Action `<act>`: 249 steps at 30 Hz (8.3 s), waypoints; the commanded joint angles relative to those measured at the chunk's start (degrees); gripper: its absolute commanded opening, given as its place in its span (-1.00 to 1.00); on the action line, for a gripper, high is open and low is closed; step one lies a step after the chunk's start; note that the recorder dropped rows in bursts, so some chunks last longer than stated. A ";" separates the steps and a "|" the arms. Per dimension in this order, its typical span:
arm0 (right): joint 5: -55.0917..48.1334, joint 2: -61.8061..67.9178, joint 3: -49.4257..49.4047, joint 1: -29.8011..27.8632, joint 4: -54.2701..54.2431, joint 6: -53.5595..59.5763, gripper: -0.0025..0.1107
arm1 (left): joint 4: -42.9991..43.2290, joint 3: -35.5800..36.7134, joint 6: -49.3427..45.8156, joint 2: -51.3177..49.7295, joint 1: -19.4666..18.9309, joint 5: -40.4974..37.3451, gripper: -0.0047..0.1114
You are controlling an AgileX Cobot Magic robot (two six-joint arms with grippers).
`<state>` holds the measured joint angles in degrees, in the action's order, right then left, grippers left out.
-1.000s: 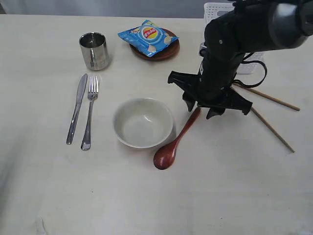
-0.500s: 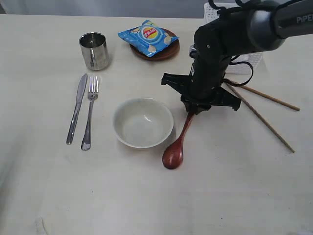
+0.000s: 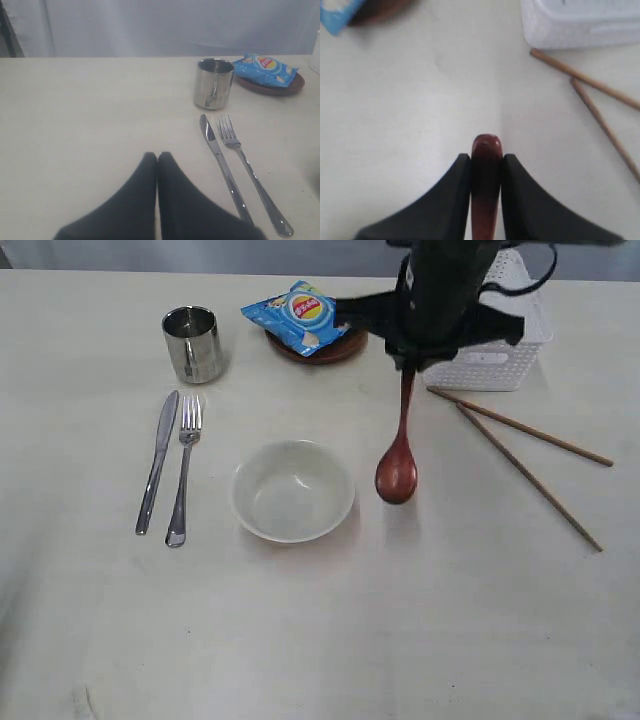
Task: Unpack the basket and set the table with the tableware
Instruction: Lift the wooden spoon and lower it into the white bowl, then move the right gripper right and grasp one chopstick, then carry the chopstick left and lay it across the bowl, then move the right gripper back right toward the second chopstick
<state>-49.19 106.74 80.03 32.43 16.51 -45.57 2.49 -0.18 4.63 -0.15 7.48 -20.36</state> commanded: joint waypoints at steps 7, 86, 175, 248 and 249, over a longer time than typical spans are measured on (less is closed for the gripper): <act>8.45 -3.31 8.92 2.70 -17.03 29.34 -0.96 | 0.52 0.18 0.24 0.15 -0.11 0.61 -0.92; -2.68 7.01 -11.64 -25.01 -16.11 63.55 -0.10 | 0.52 0.18 0.24 0.15 -0.11 0.61 -0.92; -20.77 12.33 14.70 15.60 -18.89 75.20 -0.33 | 0.52 0.18 0.24 0.15 -0.11 0.61 -0.92; 14.62 18.62 12.68 -40.92 -24.79 31.87 -0.96 | 0.52 0.18 0.24 0.15 -0.11 0.61 -0.92; 14.62 19.55 12.68 -40.92 -24.79 31.87 -0.96 | 0.52 0.18 0.24 0.15 -0.11 0.61 -0.92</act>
<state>-35.73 124.07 92.51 -8.08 -7.89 -13.47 2.49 -0.18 4.63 -0.15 7.48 -20.36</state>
